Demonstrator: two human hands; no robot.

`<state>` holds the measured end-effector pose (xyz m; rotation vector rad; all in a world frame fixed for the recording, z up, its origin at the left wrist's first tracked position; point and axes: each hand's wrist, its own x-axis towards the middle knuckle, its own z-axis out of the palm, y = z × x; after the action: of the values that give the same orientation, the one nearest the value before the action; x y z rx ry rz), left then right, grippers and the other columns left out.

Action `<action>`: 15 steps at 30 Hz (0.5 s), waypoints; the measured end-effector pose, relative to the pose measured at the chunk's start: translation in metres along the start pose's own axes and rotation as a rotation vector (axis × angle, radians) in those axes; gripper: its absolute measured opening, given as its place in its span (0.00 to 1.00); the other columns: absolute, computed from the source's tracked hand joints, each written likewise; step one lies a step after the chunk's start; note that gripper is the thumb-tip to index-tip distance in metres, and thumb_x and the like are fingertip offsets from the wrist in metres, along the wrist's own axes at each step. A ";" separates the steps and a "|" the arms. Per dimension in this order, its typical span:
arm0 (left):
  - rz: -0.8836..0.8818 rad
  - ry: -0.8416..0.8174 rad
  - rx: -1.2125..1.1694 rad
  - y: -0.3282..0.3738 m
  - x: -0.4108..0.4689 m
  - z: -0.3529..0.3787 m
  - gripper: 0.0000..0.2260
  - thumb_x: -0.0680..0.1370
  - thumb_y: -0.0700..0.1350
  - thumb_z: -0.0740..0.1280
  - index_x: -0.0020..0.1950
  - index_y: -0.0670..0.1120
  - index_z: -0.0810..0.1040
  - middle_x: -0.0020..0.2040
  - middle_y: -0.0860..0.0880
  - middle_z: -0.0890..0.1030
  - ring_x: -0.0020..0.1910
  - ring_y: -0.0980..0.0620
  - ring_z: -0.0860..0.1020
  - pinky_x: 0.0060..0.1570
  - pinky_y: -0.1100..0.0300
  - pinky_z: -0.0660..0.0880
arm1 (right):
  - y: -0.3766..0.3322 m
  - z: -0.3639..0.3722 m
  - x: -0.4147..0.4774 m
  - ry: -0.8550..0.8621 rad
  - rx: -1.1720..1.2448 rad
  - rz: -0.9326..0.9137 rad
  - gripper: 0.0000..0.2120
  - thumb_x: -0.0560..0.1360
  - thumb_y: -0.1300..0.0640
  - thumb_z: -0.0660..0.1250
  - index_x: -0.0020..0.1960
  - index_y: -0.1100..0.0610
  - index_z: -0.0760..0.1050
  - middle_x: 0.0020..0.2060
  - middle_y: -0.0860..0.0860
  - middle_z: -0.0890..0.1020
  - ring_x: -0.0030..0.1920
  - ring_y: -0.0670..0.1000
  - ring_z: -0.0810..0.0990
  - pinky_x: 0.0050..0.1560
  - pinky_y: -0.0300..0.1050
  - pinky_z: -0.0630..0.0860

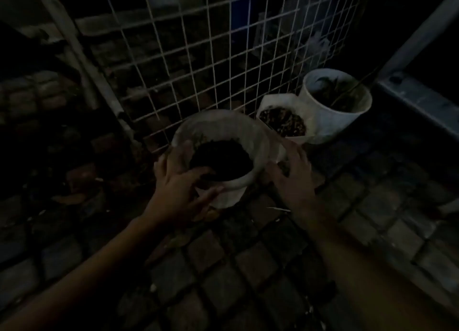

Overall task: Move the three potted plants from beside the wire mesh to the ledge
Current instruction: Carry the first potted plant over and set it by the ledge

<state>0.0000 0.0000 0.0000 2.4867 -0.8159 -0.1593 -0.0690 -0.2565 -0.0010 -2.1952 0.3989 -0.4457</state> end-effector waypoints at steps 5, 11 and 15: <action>0.122 0.276 -0.306 -0.017 -0.004 0.033 0.10 0.78 0.60 0.67 0.51 0.56 0.83 0.75 0.57 0.68 0.80 0.48 0.53 0.71 0.52 0.63 | 0.040 0.040 -0.002 0.026 0.193 -0.212 0.23 0.77 0.41 0.62 0.67 0.51 0.76 0.72 0.44 0.69 0.76 0.59 0.65 0.70 0.66 0.68; 0.321 0.432 -0.295 -0.023 0.003 0.040 0.17 0.77 0.57 0.68 0.45 0.44 0.86 0.69 0.42 0.65 0.77 0.63 0.55 0.63 0.76 0.63 | 0.062 0.044 0.022 0.125 0.106 -0.594 0.25 0.82 0.39 0.58 0.51 0.59 0.82 0.56 0.51 0.80 0.65 0.52 0.76 0.71 0.60 0.67; 0.187 0.495 -0.304 -0.017 -0.003 0.043 0.08 0.76 0.40 0.68 0.47 0.38 0.86 0.69 0.32 0.66 0.76 0.41 0.57 0.68 0.59 0.66 | 0.049 0.051 0.012 0.129 0.079 -0.532 0.35 0.82 0.36 0.53 0.49 0.66 0.82 0.50 0.64 0.80 0.58 0.68 0.77 0.64 0.68 0.70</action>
<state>-0.0043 -0.0051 -0.0458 2.0236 -0.7376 0.3593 -0.0423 -0.2564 -0.0675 -2.1859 -0.1455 -0.8766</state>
